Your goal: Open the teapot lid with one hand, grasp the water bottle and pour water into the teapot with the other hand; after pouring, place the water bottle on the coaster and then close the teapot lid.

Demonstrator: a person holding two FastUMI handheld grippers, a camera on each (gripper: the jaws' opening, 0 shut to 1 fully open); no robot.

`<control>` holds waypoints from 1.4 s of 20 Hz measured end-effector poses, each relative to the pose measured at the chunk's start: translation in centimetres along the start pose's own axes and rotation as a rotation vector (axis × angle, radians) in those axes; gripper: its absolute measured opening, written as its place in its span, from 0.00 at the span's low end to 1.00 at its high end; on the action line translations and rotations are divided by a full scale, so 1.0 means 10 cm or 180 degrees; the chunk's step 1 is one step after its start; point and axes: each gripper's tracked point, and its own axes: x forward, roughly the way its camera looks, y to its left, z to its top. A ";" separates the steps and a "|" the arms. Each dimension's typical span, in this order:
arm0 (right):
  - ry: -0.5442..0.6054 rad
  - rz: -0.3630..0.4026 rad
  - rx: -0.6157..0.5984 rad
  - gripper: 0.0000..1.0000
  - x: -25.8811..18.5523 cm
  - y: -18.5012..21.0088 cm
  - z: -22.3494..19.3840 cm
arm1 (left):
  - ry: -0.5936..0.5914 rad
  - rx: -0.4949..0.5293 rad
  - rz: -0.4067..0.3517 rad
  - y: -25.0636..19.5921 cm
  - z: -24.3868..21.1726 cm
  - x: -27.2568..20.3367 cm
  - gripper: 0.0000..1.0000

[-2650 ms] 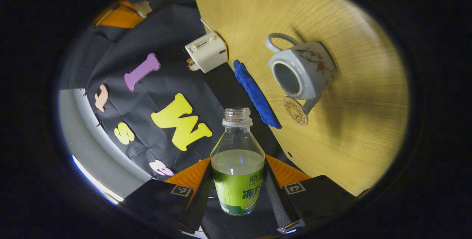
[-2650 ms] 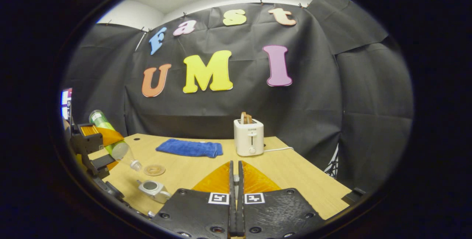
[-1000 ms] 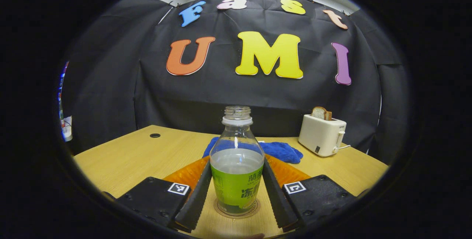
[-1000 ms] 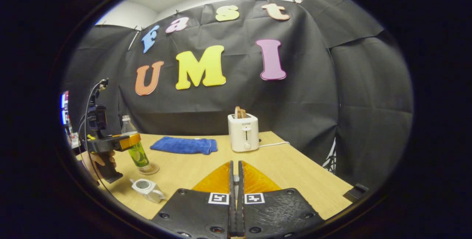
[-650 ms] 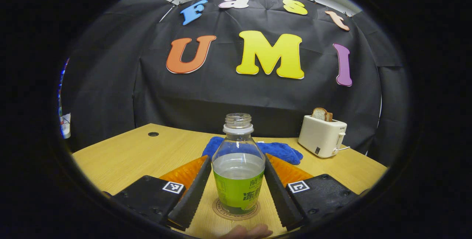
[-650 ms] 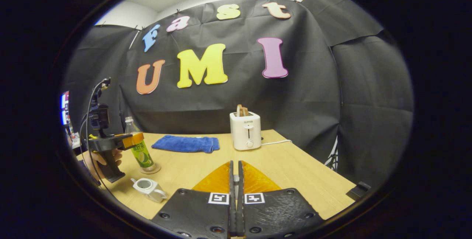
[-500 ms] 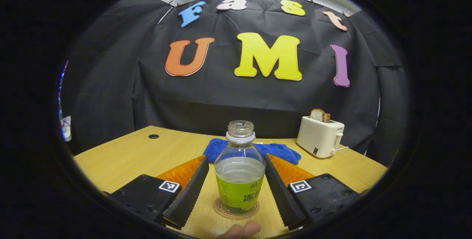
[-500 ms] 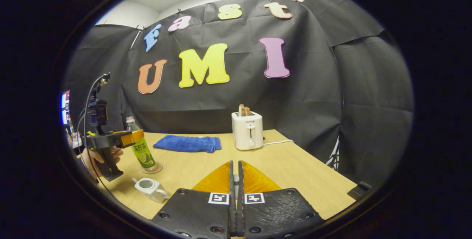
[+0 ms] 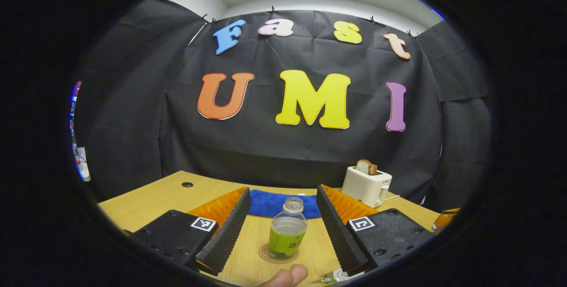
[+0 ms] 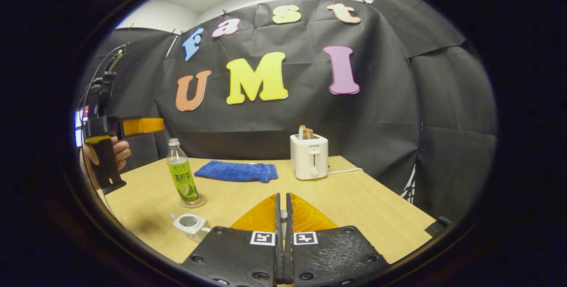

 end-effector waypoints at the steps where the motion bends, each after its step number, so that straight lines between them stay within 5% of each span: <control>1: 0.0008 0.0063 0.0033 0.00 0.00 0.09 -0.01 | -0.0001 0.0032 0.0026 0.04 0.06 -0.11 0.93; 6: 0.0092 0.0392 -0.0079 0.00 0.01 0.57 -0.16 | -0.0194 0.0191 0.0128 0.24 0.31 -0.67 0.93; 14: 0.0105 0.0915 0.0129 0.00 0.06 1.21 -0.20 | -0.0068 0.0293 0.0234 0.49 -0.02 -1.27 0.93; 28: 0.0328 0.0971 0.0025 0.02 0.44 1.70 -0.58 | 0.0098 0.0131 0.0033 0.64 -0.15 -1.31 0.93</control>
